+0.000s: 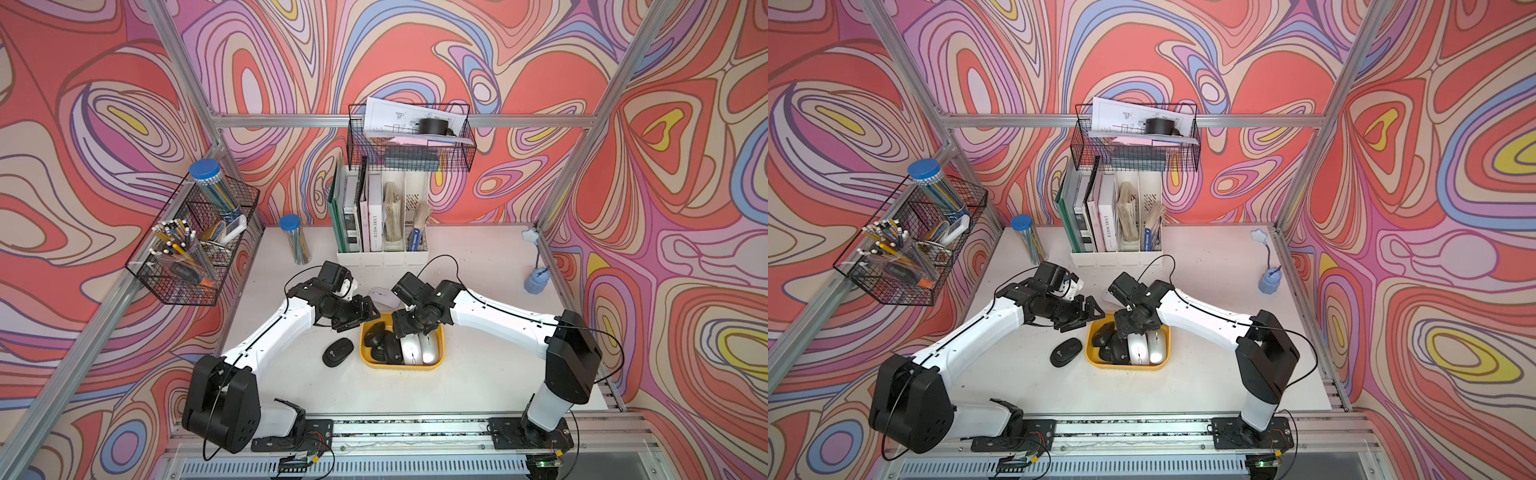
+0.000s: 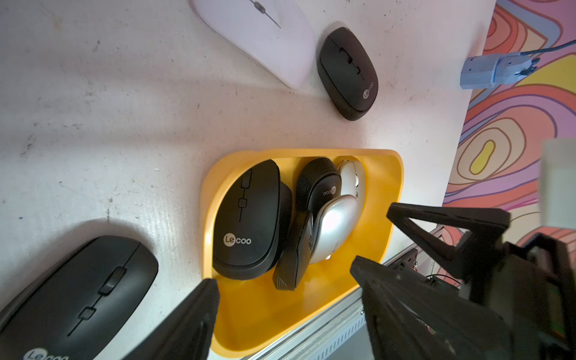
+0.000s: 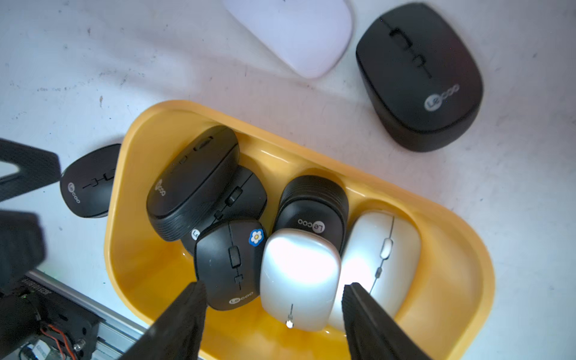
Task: Put the mouse in the storage box
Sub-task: Place the mouse in the storage box, then pick up the mouse from the center of the board.
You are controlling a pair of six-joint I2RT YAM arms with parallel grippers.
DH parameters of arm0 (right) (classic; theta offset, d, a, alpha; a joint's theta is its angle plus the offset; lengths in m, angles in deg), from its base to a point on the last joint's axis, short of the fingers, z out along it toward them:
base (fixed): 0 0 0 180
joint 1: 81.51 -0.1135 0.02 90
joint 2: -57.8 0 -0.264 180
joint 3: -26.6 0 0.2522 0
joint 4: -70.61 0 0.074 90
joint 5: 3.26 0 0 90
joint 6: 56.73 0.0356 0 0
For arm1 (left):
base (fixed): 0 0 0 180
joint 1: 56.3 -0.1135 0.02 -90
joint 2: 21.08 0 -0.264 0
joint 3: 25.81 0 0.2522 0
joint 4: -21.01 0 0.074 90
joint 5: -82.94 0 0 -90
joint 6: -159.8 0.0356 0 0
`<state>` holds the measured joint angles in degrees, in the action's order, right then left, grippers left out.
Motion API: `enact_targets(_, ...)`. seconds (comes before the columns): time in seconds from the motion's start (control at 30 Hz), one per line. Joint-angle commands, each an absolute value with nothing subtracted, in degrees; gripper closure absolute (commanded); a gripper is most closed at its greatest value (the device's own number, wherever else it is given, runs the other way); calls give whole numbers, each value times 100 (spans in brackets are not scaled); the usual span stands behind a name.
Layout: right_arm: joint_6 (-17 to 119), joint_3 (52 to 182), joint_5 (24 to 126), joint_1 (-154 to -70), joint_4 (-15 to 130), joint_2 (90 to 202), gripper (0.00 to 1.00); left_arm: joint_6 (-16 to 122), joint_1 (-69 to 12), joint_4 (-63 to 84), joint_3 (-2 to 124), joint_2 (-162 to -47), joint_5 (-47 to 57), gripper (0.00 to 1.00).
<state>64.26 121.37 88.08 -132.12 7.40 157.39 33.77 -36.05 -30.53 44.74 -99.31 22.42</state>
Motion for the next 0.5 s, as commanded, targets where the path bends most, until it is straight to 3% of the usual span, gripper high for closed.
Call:
enact_targets(0.0,5618,12607,9270,-13237,614,16093,25,3336,-3665,-3270,4705,-9879,2038,21)
enact_targets(0.23,4138,13788,9176,-12912,571,17087,20,2492,-4261,-3577,4692,-9815,1825,25)
enact_targets(0.47,3195,14931,8210,-12206,592,18107,18,2355,-4558,-3432,4550,-9732,2010,24)
